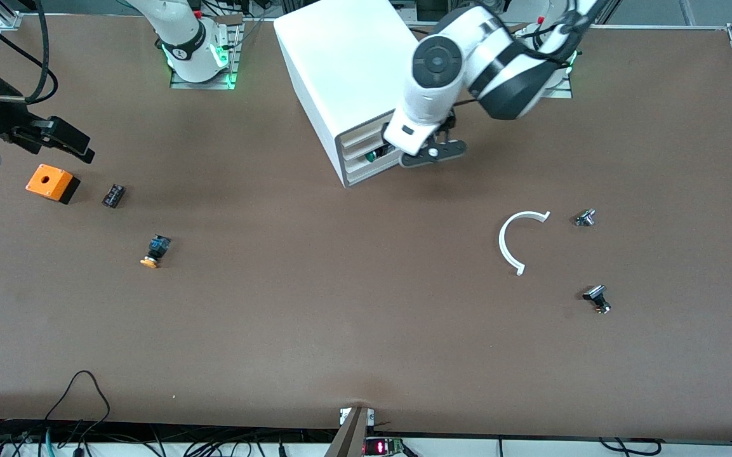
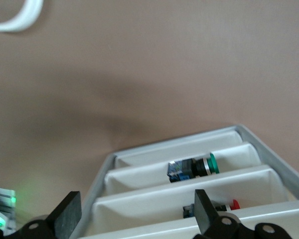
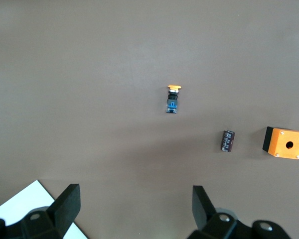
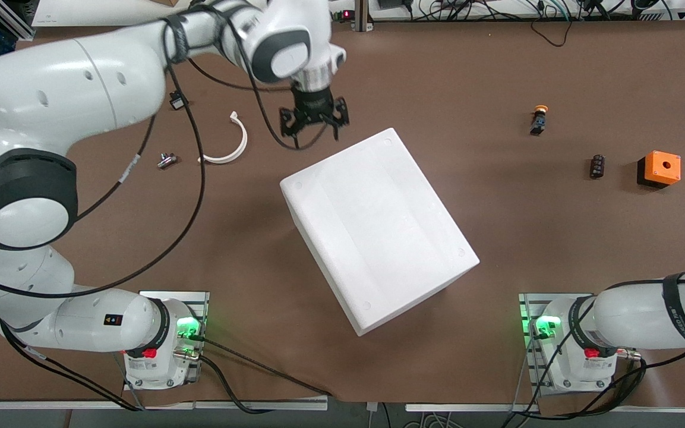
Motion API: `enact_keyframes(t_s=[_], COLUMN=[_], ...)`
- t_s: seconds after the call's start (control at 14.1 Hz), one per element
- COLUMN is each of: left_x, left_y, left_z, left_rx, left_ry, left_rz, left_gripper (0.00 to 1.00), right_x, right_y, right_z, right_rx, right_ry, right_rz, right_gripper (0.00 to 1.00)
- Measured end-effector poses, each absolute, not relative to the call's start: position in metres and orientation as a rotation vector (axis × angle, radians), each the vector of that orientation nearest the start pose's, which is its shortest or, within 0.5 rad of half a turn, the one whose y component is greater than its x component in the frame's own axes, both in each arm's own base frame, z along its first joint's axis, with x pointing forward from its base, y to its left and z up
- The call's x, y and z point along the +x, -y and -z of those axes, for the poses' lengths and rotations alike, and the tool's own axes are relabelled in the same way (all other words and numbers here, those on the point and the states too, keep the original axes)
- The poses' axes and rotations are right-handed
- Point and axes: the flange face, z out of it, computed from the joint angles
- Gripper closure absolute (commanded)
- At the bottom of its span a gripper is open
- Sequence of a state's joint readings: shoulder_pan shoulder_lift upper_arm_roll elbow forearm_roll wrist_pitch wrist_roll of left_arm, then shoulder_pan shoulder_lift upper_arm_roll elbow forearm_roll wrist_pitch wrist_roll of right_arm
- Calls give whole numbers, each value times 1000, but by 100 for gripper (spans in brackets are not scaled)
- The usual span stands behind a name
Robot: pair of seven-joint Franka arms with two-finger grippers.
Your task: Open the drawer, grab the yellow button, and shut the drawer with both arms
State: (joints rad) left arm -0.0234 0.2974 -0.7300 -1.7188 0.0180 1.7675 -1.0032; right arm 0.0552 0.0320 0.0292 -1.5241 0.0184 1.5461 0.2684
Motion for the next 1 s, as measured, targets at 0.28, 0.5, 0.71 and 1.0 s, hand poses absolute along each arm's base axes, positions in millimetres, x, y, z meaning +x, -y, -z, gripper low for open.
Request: enact_keyframes(t_s=[0.28, 0.5, 0.71, 1.0], left_x=[536, 560, 574, 579], left_y=[301, 244, 190, 109], left_z=[-507, -543, -569, -597], left_rx=[-3143, -3157, -3144, -3110], left_ry=[295, 156, -73, -216], left_rz=[-299, -308, -239, -154], left_gripper=[0, 0, 0, 0], right_x=[560, 559, 559, 559], right_y=[-49, -48, -45, -45], right_z=[-626, -627, -630, -631], right_rx=[-3118, -3121, -3124, -3124], right_ry=[-218, -184, -103, -92], right_rz=[-26, -22, -9, -7], right_gripper=[1, 1, 1, 1])
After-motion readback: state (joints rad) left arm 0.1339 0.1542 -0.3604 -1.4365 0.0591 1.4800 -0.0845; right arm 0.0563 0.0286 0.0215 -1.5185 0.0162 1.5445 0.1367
